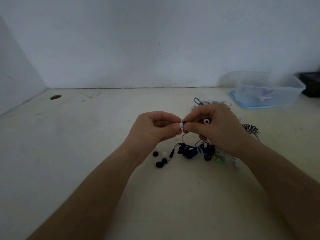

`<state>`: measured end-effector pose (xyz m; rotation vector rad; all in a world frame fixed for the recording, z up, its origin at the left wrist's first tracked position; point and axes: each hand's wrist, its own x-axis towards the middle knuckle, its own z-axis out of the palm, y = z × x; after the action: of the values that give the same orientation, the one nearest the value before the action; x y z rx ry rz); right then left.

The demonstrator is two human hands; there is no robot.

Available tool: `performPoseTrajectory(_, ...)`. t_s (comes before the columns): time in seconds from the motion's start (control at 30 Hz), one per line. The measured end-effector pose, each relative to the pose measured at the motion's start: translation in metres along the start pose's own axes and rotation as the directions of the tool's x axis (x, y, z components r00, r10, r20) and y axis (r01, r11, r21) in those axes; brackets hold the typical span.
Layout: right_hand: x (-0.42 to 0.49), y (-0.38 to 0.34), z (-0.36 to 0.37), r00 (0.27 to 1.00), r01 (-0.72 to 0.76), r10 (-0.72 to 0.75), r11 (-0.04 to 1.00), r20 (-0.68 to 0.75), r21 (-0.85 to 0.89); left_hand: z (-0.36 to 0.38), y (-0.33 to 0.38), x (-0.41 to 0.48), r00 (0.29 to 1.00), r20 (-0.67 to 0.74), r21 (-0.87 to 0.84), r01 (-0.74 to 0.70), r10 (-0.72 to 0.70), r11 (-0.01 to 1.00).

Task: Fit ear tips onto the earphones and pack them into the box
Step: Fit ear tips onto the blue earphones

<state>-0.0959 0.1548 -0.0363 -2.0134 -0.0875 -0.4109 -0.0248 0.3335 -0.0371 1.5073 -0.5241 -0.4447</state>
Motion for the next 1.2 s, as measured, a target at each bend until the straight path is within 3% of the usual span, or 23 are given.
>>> performPoseTrajectory(0.23,0.001,-0.001,-0.001,1.0,-0.015,0.017,0.997,-0.019,0.077,0.0,0.001,0.001,0.999,0.011,0.037,-0.039,0.038,0.999)
performPoseTrajectory(0.53,-0.003,-0.008,-0.006,0.994,-0.075,0.061,0.985,0.089,0.155,0.0,0.0,0.0,0.995,0.071,0.04,-0.077,0.074,0.996)
performPoseTrajectory(0.63,-0.004,-0.012,-0.008,0.99,-0.085,0.064,0.981,0.124,0.175,-0.001,0.001,0.0,0.991,0.122,-0.028,-0.048,0.051,0.998)
performPoseTrajectory(0.83,-0.008,-0.018,-0.012,0.986,-0.125,0.099,0.972,0.136,0.199,0.0,0.002,-0.001,0.994,0.076,-0.024,-0.08,0.082,0.996)
performPoseTrajectory(0.97,-0.011,-0.019,-0.016,0.986,-0.154,0.133,0.959,0.104,0.237,0.004,0.003,-0.003,0.987,0.067,0.208,-0.16,0.15,0.965)
performPoseTrajectory(1.07,-0.013,-0.018,-0.017,0.986,-0.169,0.161,0.939,0.05,0.301,0.006,0.005,-0.005,0.967,0.158,0.54,-0.254,0.2,0.802)
performPoseTrajectory(1.2,-0.008,-0.019,-0.019,0.973,-0.21,0.233,0.891,-0.008,0.403,0.021,0.007,-0.009,0.948,0.308,0.739,-0.288,0.075,0.61)
